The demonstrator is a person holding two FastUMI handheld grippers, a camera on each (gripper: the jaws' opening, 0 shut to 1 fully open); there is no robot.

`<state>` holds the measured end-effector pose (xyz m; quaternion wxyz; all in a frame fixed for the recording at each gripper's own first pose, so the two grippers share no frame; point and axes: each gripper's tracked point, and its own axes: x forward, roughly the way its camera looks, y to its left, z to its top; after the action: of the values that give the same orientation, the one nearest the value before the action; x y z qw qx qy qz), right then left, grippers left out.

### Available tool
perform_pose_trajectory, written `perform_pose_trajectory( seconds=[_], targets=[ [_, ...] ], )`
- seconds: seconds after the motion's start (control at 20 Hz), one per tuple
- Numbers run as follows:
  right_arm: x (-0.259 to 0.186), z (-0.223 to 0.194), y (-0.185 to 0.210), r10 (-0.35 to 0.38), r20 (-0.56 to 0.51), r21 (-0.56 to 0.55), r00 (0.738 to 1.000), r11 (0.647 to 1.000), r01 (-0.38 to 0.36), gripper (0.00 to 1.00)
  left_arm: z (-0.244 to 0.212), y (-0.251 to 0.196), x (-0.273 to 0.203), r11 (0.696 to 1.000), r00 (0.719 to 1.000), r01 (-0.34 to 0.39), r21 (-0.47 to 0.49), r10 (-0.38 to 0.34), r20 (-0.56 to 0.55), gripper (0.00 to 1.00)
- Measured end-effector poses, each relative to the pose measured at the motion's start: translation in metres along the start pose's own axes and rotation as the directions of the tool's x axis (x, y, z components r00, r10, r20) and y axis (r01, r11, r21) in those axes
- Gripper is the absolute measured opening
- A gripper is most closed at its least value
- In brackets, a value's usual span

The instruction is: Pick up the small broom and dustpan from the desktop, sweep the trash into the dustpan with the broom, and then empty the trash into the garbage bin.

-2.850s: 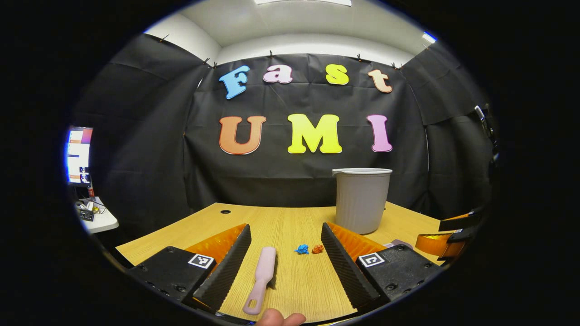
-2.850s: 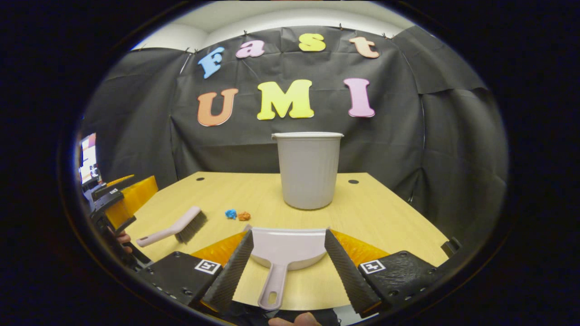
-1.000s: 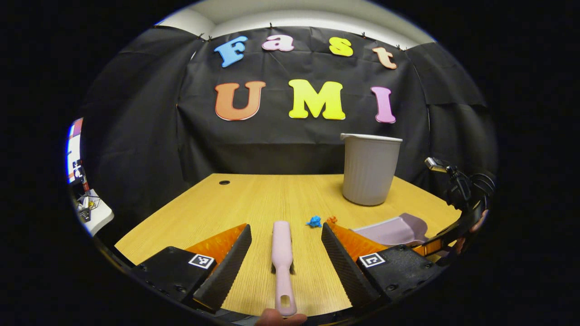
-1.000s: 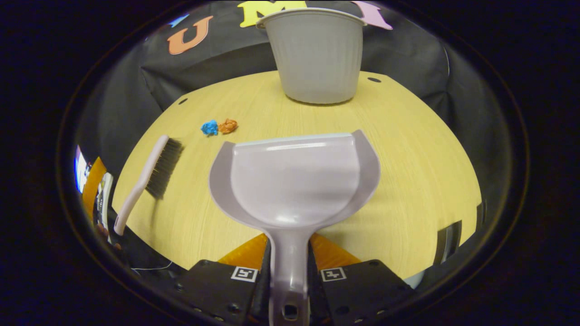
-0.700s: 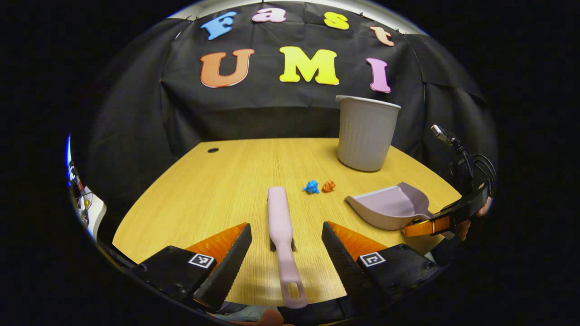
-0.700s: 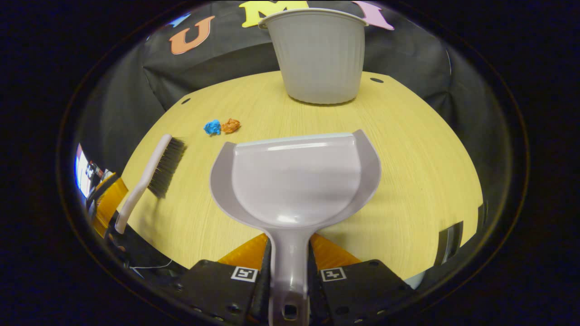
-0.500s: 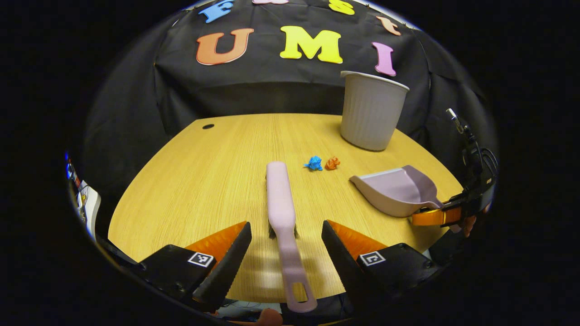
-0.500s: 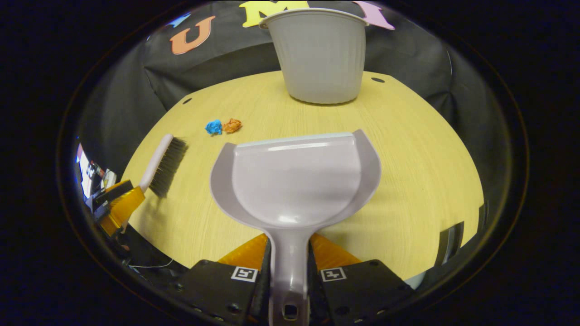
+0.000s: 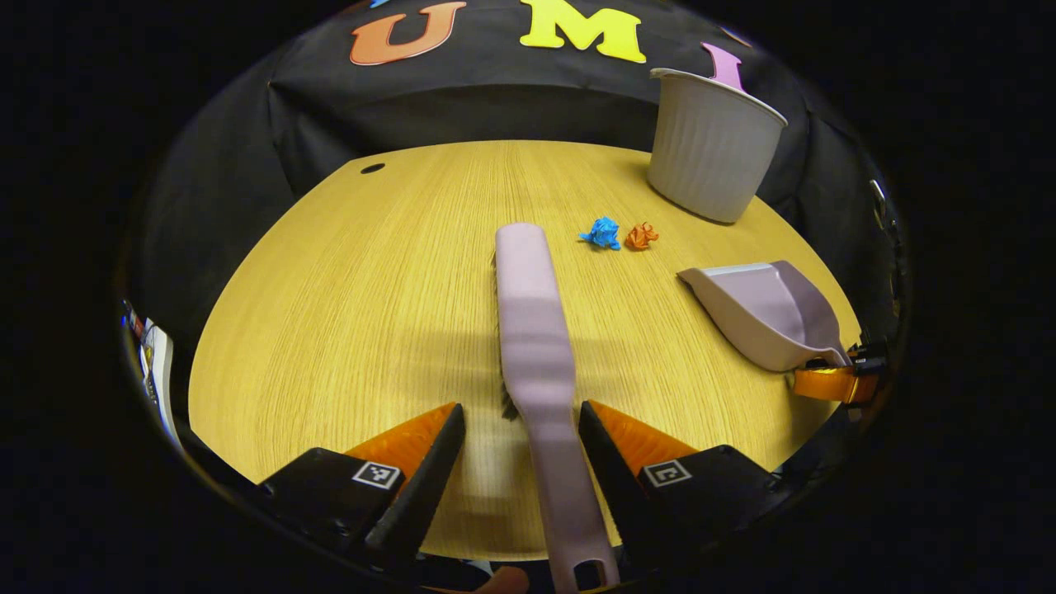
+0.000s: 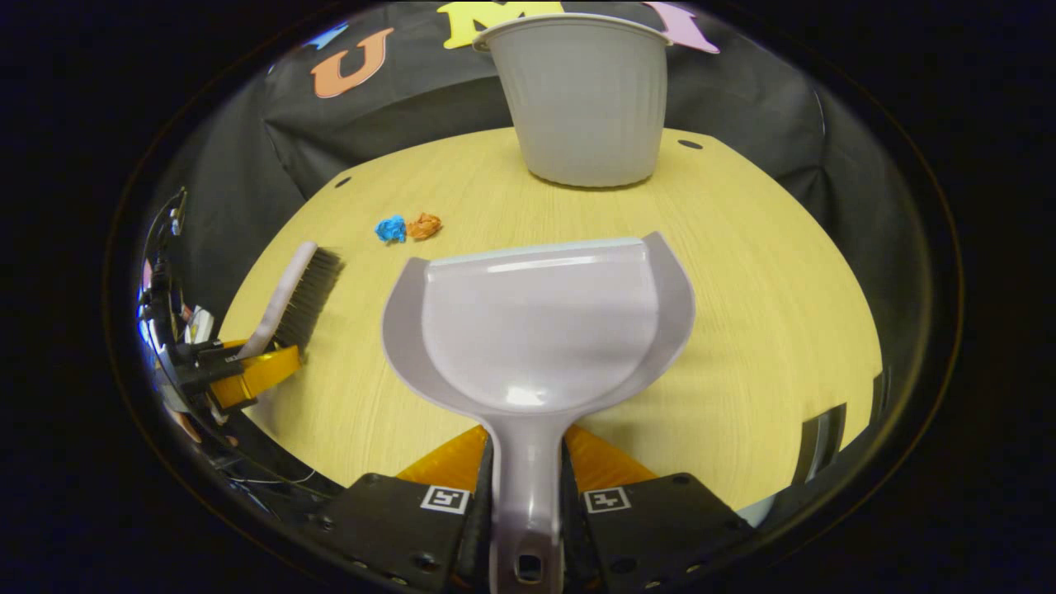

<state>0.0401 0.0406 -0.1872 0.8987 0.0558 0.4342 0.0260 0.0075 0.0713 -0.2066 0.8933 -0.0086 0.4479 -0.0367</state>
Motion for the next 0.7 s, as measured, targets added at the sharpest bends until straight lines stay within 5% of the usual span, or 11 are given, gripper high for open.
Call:
perform_pose_trajectory(
  seconds=[0.35,0.4,0.7],
  targets=[
    [0.0,-0.002,0.0,0.013,-0.008,-0.001,1.0,1.0,-0.013,0.38,0.007,0.003,0.009,0.999,0.999,-0.027,0.022,0.028,-0.034,0.55],
    [0.0,-0.002,0.001,0.017,-0.008,-0.001,1.0,1.0,-0.017,0.35,0.009,0.002,0.01,1.0,0.999,-0.023,0.018,0.024,-0.034,0.39],
    [0.0,0.0,-0.002,0.028,-0.009,-0.034,1.0,0.999,-0.029,0.36,0.021,0.002,0.011,0.999,1.0,0.018,0.031,-0.017,-0.008,0.31]
  ],
)
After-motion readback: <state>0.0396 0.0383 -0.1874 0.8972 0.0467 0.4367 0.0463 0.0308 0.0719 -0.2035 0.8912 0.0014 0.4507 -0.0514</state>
